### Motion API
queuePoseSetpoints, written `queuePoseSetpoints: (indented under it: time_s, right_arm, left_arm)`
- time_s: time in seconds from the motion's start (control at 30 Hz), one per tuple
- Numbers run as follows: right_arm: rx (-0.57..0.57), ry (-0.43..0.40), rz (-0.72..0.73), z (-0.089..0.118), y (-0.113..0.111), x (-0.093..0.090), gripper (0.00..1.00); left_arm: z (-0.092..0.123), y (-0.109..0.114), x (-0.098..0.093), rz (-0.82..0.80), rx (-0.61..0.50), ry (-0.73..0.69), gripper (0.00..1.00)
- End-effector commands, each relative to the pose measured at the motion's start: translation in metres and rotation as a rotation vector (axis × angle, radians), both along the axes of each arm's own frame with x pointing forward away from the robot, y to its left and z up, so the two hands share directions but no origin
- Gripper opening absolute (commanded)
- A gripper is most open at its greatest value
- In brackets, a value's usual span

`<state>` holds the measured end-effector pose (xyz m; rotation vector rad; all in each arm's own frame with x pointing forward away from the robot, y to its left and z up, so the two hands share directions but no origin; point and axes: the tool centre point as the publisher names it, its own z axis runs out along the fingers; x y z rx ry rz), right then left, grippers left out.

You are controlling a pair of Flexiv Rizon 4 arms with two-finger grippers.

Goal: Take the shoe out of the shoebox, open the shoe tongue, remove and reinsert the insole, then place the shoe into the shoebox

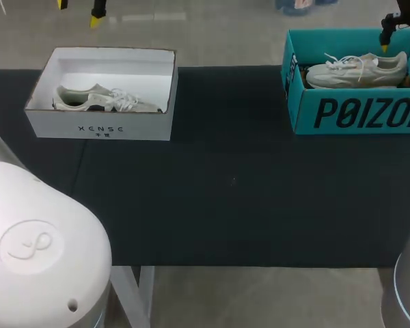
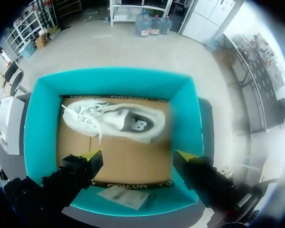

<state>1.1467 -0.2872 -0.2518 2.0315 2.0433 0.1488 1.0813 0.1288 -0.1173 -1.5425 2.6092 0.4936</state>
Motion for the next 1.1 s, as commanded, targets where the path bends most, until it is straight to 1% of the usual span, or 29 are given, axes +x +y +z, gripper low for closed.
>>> queuePoseSetpoints:
  time_s: [0.03,0.3,0.53,0.7,0.9,1.1]
  right_arm:
    - [0.005,0.132,-0.02,-0.016,-0.009,0.022,1.0]
    - [0.009,0.152,-0.022,-0.026,-0.022,0.028,1.0]
    - [0.001,0.179,-0.01,-0.039,-0.03,0.038,1.0]
    - [-0.005,0.19,-0.028,-0.051,-0.039,0.047,1.0]
    - [-0.005,0.186,-0.08,-0.066,-0.044,0.06,1.0]
    - [-0.019,0.197,-0.097,-0.077,-0.046,0.071,1.0]
  left_arm:
    - [-0.002,0.003,-0.002,0.037,-0.026,-0.011,1.0]
    - [0.003,0.017,-0.004,0.191,-0.103,-0.084,1.0]
    - [0.012,0.012,-0.003,0.255,-0.102,-0.122,1.0]
    - [0.02,0.011,-0.006,0.34,-0.105,-0.182,1.0]
    - [0.03,0.018,-0.007,0.396,-0.085,-0.238,1.0]
    - [0.044,0.033,-0.004,0.461,-0.086,-0.287,1.0]
